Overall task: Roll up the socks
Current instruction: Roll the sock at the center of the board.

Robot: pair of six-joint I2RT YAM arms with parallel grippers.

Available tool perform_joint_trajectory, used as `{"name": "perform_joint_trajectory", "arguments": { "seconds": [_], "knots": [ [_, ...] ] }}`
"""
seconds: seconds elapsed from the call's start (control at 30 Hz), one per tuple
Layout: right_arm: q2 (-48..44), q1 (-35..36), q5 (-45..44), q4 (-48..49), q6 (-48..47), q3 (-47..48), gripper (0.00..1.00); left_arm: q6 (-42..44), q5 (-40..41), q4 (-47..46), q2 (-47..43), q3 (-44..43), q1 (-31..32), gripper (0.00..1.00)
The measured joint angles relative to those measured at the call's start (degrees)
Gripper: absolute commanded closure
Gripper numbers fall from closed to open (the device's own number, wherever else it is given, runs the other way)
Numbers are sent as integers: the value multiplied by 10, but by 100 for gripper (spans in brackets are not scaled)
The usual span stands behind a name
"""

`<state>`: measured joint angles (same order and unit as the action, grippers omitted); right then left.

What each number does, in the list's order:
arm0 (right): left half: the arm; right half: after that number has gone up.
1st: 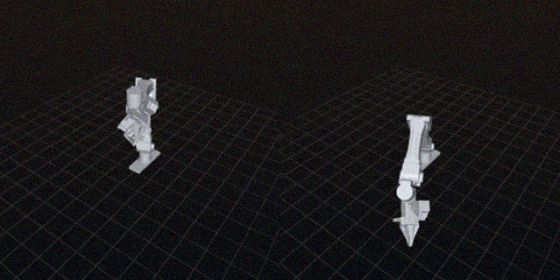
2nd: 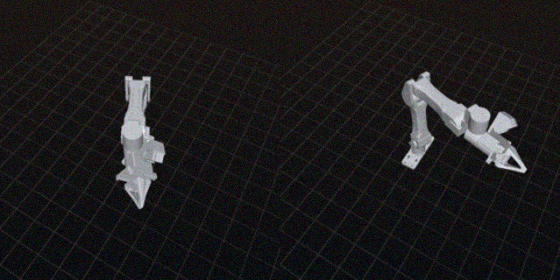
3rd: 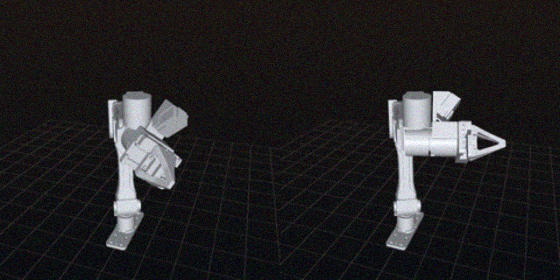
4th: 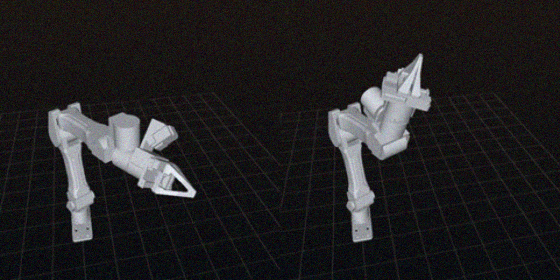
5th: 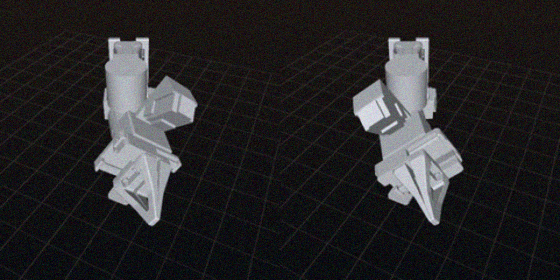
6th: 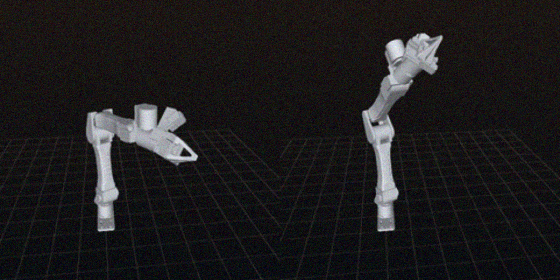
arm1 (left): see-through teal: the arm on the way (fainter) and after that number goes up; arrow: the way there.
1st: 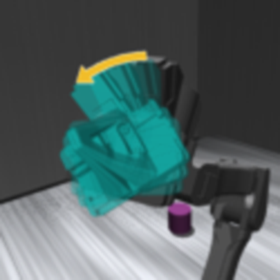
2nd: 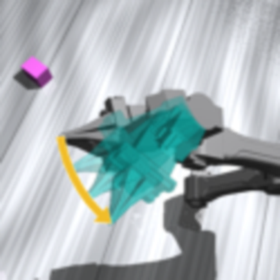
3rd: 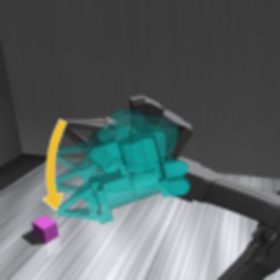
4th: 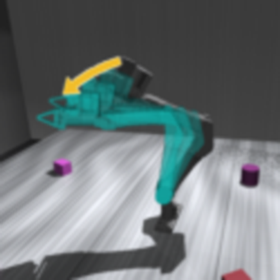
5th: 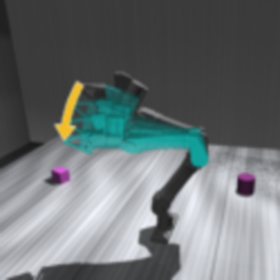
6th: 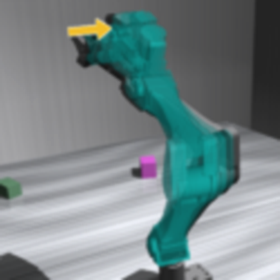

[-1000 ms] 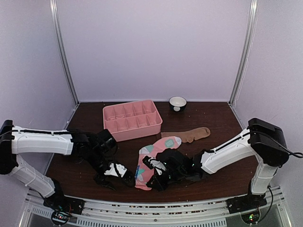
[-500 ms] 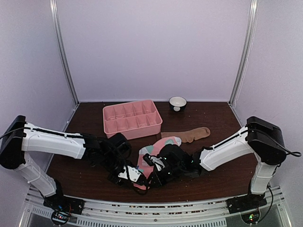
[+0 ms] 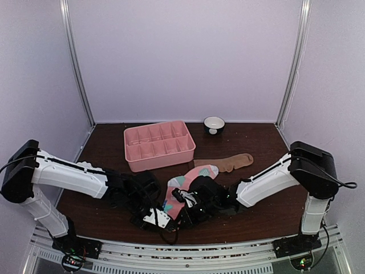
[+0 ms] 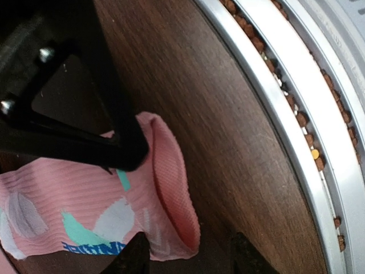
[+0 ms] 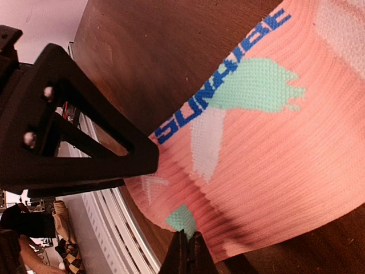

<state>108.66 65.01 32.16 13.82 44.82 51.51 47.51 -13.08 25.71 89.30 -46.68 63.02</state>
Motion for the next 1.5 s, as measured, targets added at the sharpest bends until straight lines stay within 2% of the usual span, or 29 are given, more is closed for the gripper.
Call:
{"name": "perform_joint_trajectory", "arguments": {
  "seconds": [0.37, 0.6, 0.87, 0.93, 1.13, 1.23, 1.27, 1.3, 1.33, 1.43, 1.5],
  "knots": [
    [3, -8, 13, 23, 39, 0, 100, -17, 42, -54, -2, 24, 2, 58],
    [3, -8, 13, 28, 52, 0, 100, -33, 61, -70, 14, 24, 4, 70],
    [3, -9, 1, 25, 50, 0, 87, -50, 66, -56, 15, 16, 4, 70],
    [3, -9, -5, 23, 47, -2, 80, -53, 68, -50, 15, 13, 4, 73],
    [-15, -9, -27, 22, 30, -18, 50, -67, 62, -30, 23, -7, -6, 99],
    [-36, -9, -48, 8, 14, -23, 37, -76, 47, -12, 38, -33, -27, 100],
    [-43, -9, -60, -1, 8, -24, 28, -75, 41, -6, 42, -39, -33, 100],
    [-49, -9, -67, -6, 3, -27, 5, -75, 34, 0, 45, -45, -40, 100],
    [-56, -10, -82, -10, -3, -32, 0, -76, 25, 6, 48, -49, -45, 100],
    [-97, -14, -130, -13, -21, -64, 1, -83, -2, 30, 55, -63, -59, 98],
    [-146, -4, -187, -17, -38, -97, 1, -89, -16, 44, 63, -76, -67, 93]
  ]
}}
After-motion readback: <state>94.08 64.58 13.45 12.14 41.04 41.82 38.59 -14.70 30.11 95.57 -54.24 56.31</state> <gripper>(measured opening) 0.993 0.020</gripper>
